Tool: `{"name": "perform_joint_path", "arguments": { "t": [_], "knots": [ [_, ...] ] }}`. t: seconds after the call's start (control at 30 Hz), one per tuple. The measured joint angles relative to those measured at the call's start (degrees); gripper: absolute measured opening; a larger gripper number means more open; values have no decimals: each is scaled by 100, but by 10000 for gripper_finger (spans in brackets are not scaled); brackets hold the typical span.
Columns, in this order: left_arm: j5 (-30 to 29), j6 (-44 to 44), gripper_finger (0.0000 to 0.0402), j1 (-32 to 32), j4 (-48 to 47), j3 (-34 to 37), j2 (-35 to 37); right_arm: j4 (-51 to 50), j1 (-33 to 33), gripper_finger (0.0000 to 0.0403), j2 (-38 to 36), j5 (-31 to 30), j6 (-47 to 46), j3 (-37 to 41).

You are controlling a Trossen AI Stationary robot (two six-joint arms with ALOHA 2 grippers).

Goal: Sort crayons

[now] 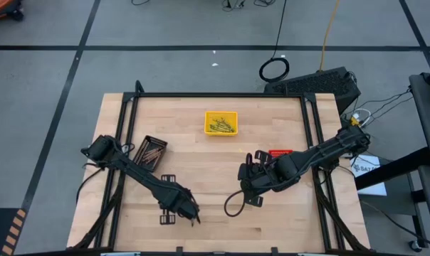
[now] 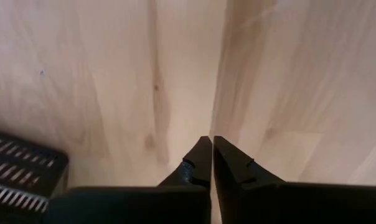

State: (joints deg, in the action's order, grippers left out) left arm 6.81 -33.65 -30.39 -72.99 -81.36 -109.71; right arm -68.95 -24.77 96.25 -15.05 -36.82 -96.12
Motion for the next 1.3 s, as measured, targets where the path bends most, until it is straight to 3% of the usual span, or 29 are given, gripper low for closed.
{"name": "perform_joint_path", "arguments": {
  "t": [0.23, 0.4, 0.57, 0.7, 0.9, 1.07, 1.3],
  "knots": [
    [-56, 290, 75, 26, -120, 0, 0, -2, 0, 146, 0, 0, 0, 0],
    [-503, -186, 112, 31, -107, 0, 0, 0, 0, 150, 0, 14, 108, 0],
    [-1050, -1333, 116, -8, -98, 0, 0, -2, 15, 149, 0, 15, -2, 0],
    [-749, -2299, 116, -39, 9, 2, 0, -35, 75, 149, 0, 4, -137, 0],
    [-552, -3535, 116, -279, 1386, 4, 0, -244, 72, 149, 0, 0, -105, 0],
    [-837, -4059, 116, -365, 2569, 4, 0, -241, 76, 150, 0, -21, -63, 0],
    [-1188, -4794, 116, -472, 2282, 4, 0, -240, 56, 150, 0, -20, -335, 0]
  ]
}}
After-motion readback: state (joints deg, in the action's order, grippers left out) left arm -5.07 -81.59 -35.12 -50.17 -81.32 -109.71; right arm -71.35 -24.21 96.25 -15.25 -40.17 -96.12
